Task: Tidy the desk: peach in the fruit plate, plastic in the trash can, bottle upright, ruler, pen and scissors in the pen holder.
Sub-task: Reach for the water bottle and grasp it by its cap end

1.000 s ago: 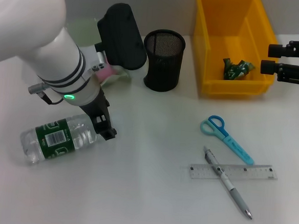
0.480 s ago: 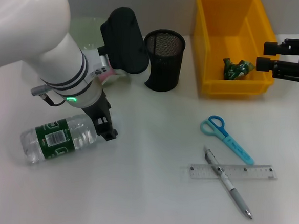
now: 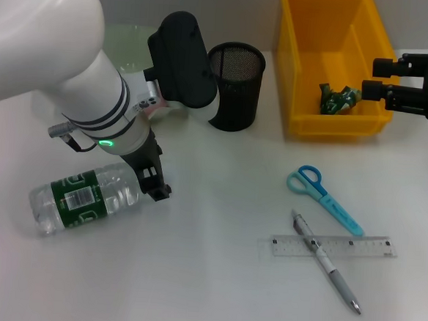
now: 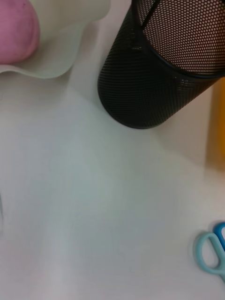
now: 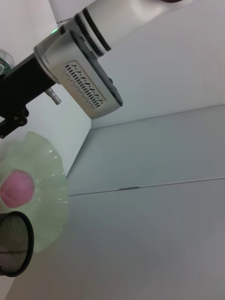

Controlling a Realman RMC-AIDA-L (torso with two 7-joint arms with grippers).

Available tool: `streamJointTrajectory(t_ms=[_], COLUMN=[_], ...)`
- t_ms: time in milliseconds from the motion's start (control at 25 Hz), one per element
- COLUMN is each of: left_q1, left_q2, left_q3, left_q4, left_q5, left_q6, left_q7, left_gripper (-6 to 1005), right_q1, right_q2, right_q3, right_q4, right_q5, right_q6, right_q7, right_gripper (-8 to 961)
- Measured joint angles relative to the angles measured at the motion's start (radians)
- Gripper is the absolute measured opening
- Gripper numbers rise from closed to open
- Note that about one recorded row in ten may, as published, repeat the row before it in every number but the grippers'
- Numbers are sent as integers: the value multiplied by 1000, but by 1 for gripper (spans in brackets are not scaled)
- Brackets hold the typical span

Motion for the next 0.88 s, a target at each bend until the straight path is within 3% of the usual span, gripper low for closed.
streamJointTrajectory(t_ms=[320, 520, 880], left_q1=[0, 0, 3], left_q2=[0, 0, 0], left_q3=[14, 33, 61], left_q4=[-2, 4, 19], left_q5=[0, 0, -6], left_q6=[0, 0, -8], left_q7=[-21, -31, -45], left_gripper=[677, 543, 492], right_q1=[9, 16, 19], right_q2=[1, 1, -1], right_q3=[-1, -1, -1], right_q4=[7, 19, 20], right_q5=[-7, -8, -8], right_q6=[1, 3, 5], right_q7=[-8, -12, -12], right_gripper=[516, 516, 516])
